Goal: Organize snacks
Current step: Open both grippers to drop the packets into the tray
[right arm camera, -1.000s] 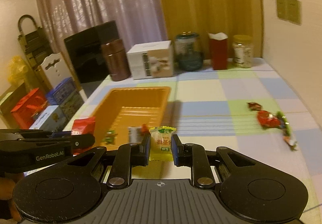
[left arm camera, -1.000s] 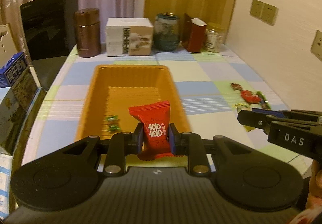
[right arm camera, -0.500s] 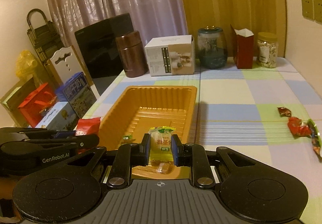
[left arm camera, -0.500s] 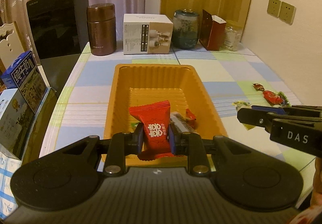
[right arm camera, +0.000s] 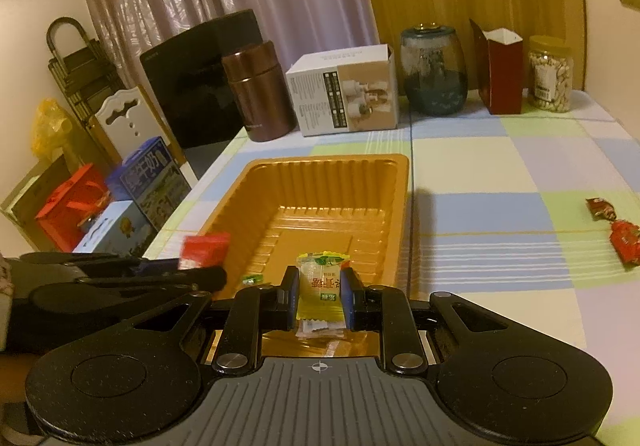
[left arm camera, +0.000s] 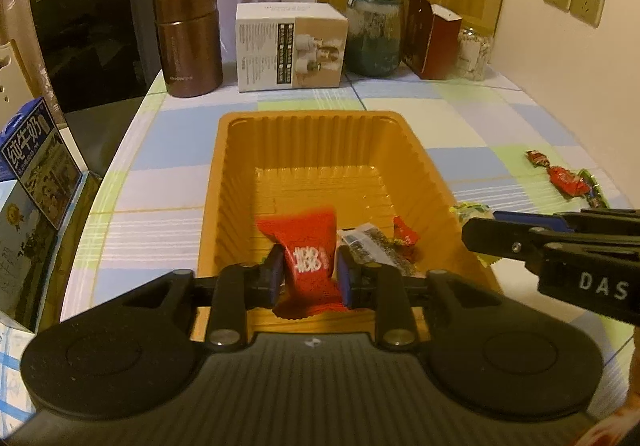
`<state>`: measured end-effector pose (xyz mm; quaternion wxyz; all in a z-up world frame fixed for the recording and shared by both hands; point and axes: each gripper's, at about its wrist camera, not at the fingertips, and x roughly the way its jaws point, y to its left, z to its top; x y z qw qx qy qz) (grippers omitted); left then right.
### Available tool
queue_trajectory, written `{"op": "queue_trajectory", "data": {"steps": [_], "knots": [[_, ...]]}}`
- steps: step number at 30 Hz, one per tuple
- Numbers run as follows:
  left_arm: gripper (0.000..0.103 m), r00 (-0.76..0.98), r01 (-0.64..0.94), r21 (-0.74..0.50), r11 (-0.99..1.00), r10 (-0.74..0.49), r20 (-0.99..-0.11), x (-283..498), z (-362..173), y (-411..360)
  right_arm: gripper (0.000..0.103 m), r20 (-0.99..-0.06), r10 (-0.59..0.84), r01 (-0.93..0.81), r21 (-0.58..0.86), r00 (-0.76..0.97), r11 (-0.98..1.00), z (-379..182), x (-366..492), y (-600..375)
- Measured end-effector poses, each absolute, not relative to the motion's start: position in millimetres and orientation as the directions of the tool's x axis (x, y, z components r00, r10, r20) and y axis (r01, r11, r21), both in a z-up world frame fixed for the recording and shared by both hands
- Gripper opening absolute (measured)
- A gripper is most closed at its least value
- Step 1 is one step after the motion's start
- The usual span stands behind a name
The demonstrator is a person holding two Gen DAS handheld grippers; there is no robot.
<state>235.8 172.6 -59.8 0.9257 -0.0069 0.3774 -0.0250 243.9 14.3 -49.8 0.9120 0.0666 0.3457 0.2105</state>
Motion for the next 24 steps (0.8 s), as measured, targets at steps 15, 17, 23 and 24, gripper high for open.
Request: {"op": "queue_trajectory", "data": {"steps": [15,17,23,24], "knots": [[0.043,0.731,-0.026,-0.035,0.999,-0.005,-0.682,212.2,-56.6,197.3,0.022,-0.6,0.467,-0.348,0.312,0.649,0.884,-59.6,249.2,20.7],[0.045,0.733,-0.03,-0.034,0.999,-0.001,-0.68,210.1,-55.6,198.6,0.024,-0.58,0.495,-0.357,0.342,0.647,0.869,-59.4,250.1,21.2],[0.059,0.744,-0.044,-0.027,0.999,0.015,-0.668,199.4,-48.0,198.3,0.062,-0.535,0.501,-0.345,0.369,0.68,0.863,-50.4,244.4,10.6],[0.062,0.745,-0.045,-0.03,0.999,0.013,-0.666,197.3,-46.5,197.1,0.062,-0.534,0.491,-0.335,0.367,0.688,0.868,-48.6,242.0,6.1]]}}
